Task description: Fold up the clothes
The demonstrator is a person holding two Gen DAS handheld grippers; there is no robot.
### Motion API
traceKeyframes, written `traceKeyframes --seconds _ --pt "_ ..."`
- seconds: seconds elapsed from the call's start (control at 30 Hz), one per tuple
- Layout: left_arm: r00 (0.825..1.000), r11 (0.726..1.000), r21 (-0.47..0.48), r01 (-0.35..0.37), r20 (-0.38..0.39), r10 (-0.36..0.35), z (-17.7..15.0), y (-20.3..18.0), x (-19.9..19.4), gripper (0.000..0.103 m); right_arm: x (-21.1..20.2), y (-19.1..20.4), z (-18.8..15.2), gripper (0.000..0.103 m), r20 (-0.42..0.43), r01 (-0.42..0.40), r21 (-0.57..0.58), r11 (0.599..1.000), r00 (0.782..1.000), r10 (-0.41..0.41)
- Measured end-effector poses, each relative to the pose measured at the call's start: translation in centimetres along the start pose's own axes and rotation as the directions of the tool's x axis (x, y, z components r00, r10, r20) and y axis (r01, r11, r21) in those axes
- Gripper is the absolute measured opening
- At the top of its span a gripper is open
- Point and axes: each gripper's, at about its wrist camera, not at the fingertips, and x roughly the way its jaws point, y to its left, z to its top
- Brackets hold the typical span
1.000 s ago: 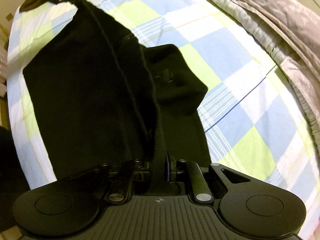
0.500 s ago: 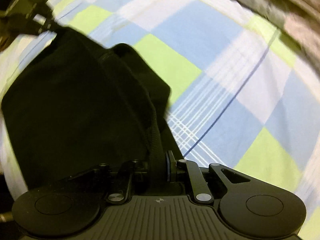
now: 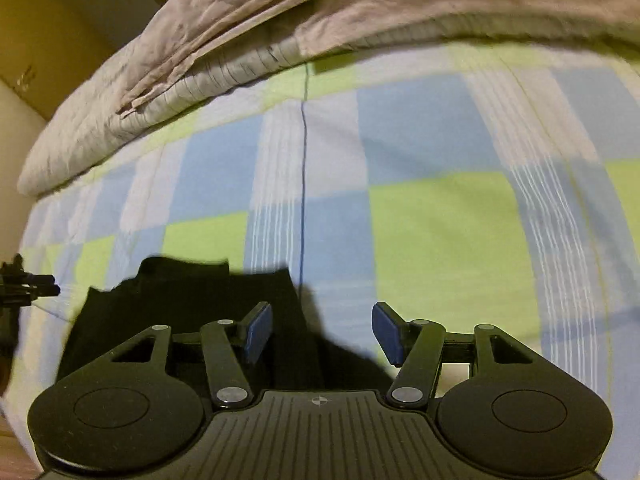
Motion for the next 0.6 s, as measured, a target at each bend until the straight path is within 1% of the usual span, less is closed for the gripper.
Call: traceKeyframes --seconds 0.07,0.17,0.23,0.27,0.33,0.4,0.53,0.57,0.6 --pt "1.0 1.0 -0.019 0.02 -0.021 -0.02 -1.6 -0.6 0.1 0.036 -0.4 -0.3 -2.0 0.059 -0.031 -0.011 0.008 1.0 0.999 0.012" --pt "0.998 0.998 -0.05 0.049 -0.047 -0.051 -3.7 -1.4 0.7 0.036 0.4 0.3 -4.7 0.059 -0.094 -0.017 -0.027 0.999 0.995 0.015" --pt "0.996 0.996 -0.06 0.066 -0.052 -0.069 -4.5 -2.0 1.1 0.036 0.9 1.1 -6.1 0.059 -0.11 -0.018 -0.064 0.998 0.994 0.011" --pt "0.996 0.996 -0.062 0.072 -0.05 -0.075 -4.7 -2.2 1.2 0.038 1.0 1.7 -6.4 0.059 -0.103 -0.011 -0.082 0.997 0.995 0.003" --pt "0.995 0.995 -0.064 0.082 -0.047 -0.085 -5.1 -2.7 1.5 0.041 0.7 2.8 -6.5 0.059 -0.061 -0.001 -0.094 0.996 0.998 -0.005" --pt "0.995 0.995 -0.062 0.083 -0.045 -0.086 -5.0 -2.7 2.0 0.041 0.5 3.5 -6.6 0.059 -0.034 -0.025 -0.088 0.996 0.999 0.022" --pt "0.993 0.991 -0.085 0.101 -0.045 -0.105 -4.6 -2.1 3.4 0.04 1.2 5.1 -6.7 0.059 -0.064 -0.036 -0.137 0.99 0.998 0.027" --pt "0.991 0.989 -0.09 0.116 -0.049 -0.121 -4.4 -1.9 3.7 0.034 1.5 5.2 -6.8 0.059 -0.074 -0.033 -0.142 0.989 0.997 0.023" --pt "0.989 0.987 -0.091 0.134 -0.053 -0.139 -4.2 -1.9 4.0 0.014 1.6 5.1 -6.9 0.059 -0.08 -0.027 -0.14 0.99 0.997 0.016"
